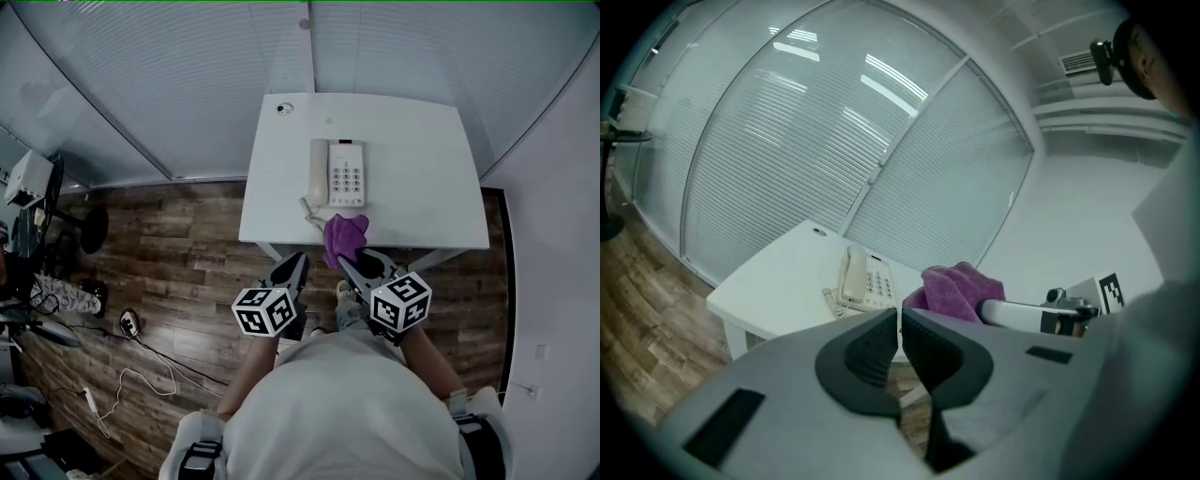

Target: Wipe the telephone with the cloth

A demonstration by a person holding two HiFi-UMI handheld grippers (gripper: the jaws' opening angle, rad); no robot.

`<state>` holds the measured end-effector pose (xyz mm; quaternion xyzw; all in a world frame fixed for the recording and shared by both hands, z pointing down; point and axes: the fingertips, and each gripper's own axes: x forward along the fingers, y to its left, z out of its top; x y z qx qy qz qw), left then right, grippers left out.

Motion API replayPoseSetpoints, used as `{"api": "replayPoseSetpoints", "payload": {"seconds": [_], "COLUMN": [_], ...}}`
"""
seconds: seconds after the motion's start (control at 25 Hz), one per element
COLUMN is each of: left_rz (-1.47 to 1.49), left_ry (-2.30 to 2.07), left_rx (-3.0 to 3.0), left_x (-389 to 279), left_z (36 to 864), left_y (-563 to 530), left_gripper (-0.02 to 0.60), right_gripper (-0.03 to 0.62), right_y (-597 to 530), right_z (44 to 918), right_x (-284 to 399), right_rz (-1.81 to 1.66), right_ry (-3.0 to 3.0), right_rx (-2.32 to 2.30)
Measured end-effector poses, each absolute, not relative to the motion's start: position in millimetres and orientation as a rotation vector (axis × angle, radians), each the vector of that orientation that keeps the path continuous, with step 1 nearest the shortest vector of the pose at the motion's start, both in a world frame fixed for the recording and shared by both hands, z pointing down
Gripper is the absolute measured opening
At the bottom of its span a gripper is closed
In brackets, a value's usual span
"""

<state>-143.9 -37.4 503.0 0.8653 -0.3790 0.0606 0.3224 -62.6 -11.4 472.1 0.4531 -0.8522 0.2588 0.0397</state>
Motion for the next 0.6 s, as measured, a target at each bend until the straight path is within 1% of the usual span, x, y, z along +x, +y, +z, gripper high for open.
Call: {"api": "replayPoseSetpoints", "payload": {"seconds": [0.6], "left_rz": [0.107], "left_ry": [-1.027], "left_rx": [2.223], "left_x": [-163], "left_z": [502], "left_y": [8], "left_gripper": [0.034], "right_gripper": [0.098], "right_y": [33], "right_z": [470], "right_x": [-79], "right_rz": [0.774], "right_ry": [-2.609], "right_rx": [1.360]}}
